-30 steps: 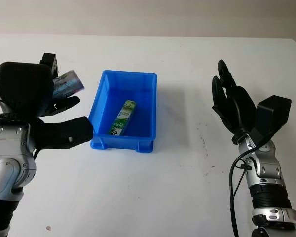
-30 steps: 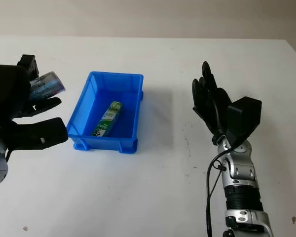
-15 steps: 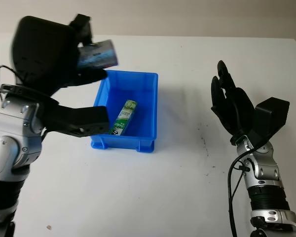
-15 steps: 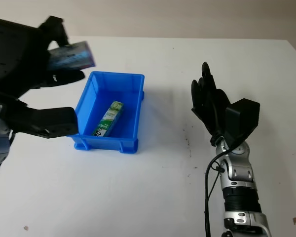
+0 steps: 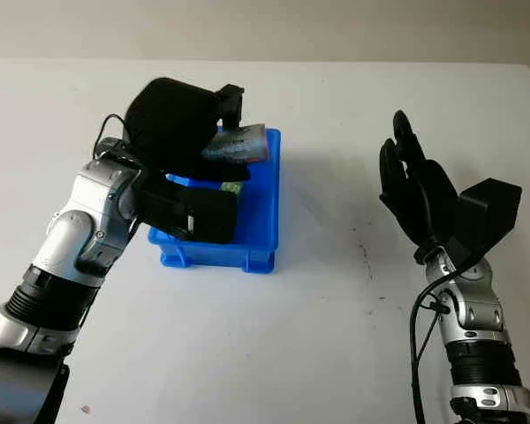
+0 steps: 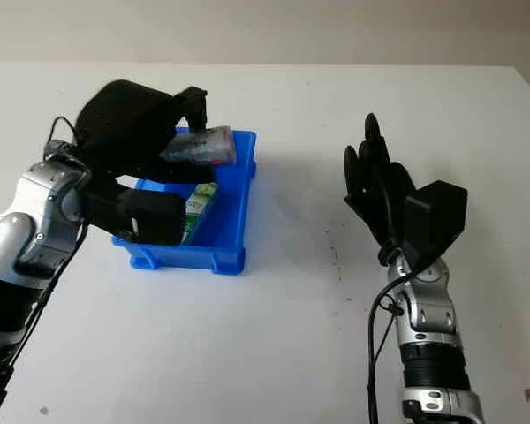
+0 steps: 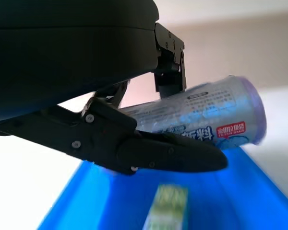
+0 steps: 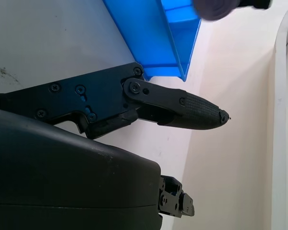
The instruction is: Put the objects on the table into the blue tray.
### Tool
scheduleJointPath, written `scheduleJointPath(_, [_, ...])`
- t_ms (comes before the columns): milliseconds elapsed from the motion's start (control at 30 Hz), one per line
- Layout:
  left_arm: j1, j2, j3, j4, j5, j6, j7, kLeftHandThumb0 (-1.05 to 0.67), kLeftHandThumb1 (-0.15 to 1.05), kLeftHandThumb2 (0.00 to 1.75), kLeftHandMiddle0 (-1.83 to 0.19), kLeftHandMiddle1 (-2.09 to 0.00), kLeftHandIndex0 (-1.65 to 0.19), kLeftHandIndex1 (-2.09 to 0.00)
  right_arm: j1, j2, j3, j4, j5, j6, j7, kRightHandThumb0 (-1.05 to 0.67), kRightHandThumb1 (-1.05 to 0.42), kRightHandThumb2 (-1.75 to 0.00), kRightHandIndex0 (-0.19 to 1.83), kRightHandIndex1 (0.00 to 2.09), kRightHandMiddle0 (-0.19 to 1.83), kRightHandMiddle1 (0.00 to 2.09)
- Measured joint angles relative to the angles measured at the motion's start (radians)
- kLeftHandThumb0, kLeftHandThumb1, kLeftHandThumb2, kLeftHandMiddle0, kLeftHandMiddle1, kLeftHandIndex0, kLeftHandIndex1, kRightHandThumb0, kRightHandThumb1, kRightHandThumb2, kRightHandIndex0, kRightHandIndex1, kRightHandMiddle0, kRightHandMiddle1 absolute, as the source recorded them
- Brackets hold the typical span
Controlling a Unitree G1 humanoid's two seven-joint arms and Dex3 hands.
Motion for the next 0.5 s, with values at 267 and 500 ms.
scheduleJointPath(267, [-0.005, 0.015, -0.004, 0.032, -0.085, -0.003, -0.093, -0.66, 1.05, 0.26, 0.18, 0.0, 0.19, -0.01, 0.009, 0.0, -0.001, -0.007, -0.002, 0.014, -0.005, -0.68, -1.05, -0.6, -0.19, 0.0, -0.19, 0.0])
scheduleJointPath(500, [-0.001, -0.022, 0.14, 0.029, -0.404, 0.033, -0.125, -0.79, 1.05, 0.33, 0.19, 0.0, 0.19, 0.0, 0.007, 0.0, 0.0, -0.003, -0.003, 0.013, 0.003, -0.69, -1.05, -0.6, -0.19, 0.0, -0.19, 0.0])
